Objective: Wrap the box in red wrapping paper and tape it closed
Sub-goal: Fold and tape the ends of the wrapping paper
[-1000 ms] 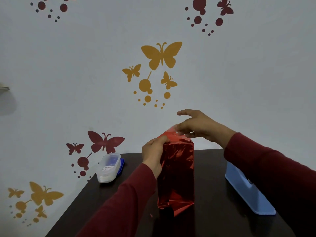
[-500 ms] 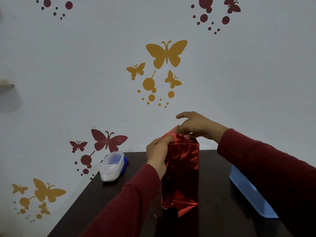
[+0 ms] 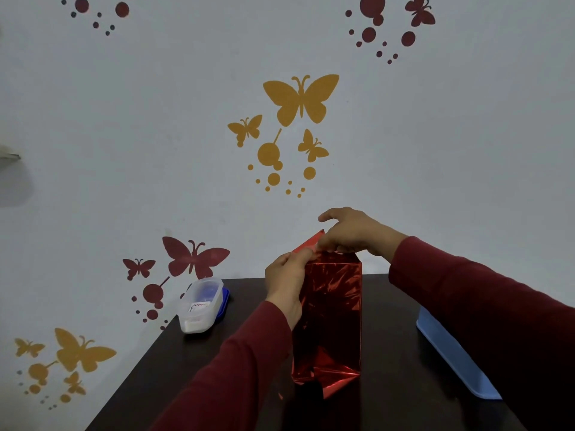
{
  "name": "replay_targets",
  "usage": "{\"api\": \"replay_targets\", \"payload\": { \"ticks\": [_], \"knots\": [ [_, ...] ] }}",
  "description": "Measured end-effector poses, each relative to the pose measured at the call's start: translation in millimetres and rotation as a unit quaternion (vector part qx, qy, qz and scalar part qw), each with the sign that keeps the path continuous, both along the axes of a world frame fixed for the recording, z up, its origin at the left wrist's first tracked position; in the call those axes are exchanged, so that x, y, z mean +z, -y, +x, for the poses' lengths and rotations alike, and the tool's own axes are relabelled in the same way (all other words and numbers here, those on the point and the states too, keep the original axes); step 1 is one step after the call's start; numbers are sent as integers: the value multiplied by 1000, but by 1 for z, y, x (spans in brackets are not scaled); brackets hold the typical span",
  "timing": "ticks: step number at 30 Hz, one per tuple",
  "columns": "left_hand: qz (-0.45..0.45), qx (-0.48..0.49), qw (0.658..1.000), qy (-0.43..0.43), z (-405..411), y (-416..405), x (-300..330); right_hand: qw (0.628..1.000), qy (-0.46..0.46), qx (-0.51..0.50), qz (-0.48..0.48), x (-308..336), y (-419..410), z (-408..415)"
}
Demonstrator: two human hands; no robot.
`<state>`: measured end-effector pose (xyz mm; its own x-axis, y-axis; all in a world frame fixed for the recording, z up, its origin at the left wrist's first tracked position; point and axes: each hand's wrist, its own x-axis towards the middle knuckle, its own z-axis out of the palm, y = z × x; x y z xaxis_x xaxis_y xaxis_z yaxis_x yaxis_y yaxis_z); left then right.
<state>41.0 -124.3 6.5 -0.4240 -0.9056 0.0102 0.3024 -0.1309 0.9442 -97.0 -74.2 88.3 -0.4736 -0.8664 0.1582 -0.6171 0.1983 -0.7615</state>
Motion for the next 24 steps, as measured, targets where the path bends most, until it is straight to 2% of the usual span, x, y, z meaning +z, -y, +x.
{"api": "replay_targets", "payload": {
  "ticks": [6,13,19,24],
  "knots": [
    [7,-3,1000,8,1,0,1,998,-49,-10,48,8,6,10],
    [58,-45,997,4,10,5,13,991,-36,-5,126,23,13,19],
    [-25,52,994,92,3,23,21,987,-32,-1,156,26,17,20],
    [-48,77,991,101,1,22,18,985,-26,-3,170,26,22,18]
  ]
}}
